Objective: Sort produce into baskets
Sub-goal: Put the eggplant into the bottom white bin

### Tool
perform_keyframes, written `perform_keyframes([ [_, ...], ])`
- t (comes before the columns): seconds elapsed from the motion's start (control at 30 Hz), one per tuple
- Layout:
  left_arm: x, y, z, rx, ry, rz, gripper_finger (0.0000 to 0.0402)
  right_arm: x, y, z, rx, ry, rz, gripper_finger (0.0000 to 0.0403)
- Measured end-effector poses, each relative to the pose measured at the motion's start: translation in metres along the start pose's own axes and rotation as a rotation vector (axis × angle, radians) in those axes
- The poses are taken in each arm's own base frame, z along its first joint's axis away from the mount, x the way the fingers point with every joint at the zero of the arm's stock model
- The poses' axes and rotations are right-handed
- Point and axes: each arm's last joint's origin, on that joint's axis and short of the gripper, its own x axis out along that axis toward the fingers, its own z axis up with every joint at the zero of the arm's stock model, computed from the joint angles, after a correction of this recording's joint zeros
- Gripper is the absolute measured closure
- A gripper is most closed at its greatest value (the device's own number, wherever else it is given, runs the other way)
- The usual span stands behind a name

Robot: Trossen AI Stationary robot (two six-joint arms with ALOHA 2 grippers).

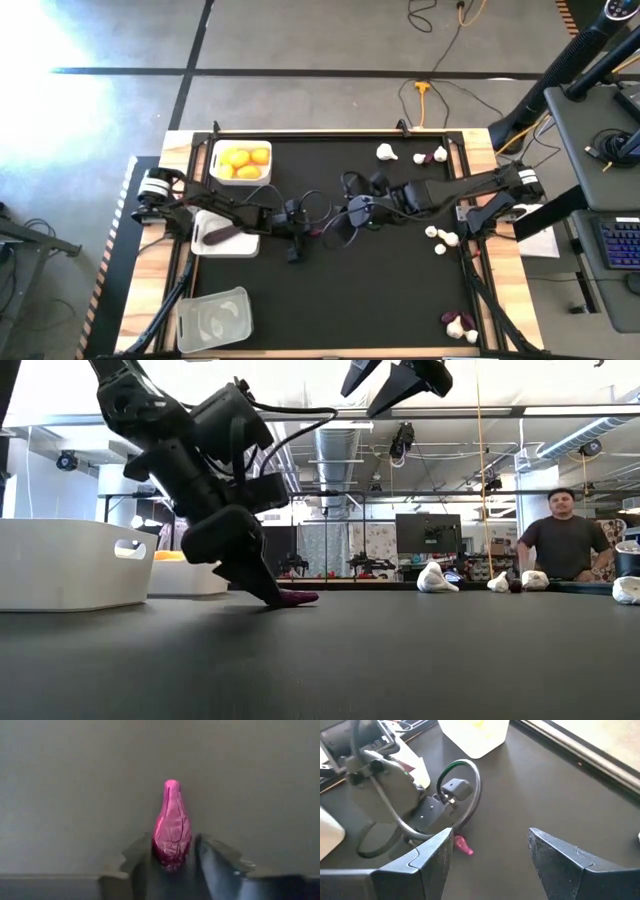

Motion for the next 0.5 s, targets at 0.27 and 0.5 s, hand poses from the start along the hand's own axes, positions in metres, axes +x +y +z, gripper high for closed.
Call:
perform_keyframes([
  [0.27,-0.007,0.003,0.002,-0.032,0.007,0.008,0.0385,0.002,-0.003,0.003,-0.01,-0.003,-0.012,0.0154],
  [0.5,-0.071,0.011,0.011,-0.025,0.044,0.011,0.0375,0.002,-0.004,0.003,-0.032,-0.006,-0.018,0.0154],
])
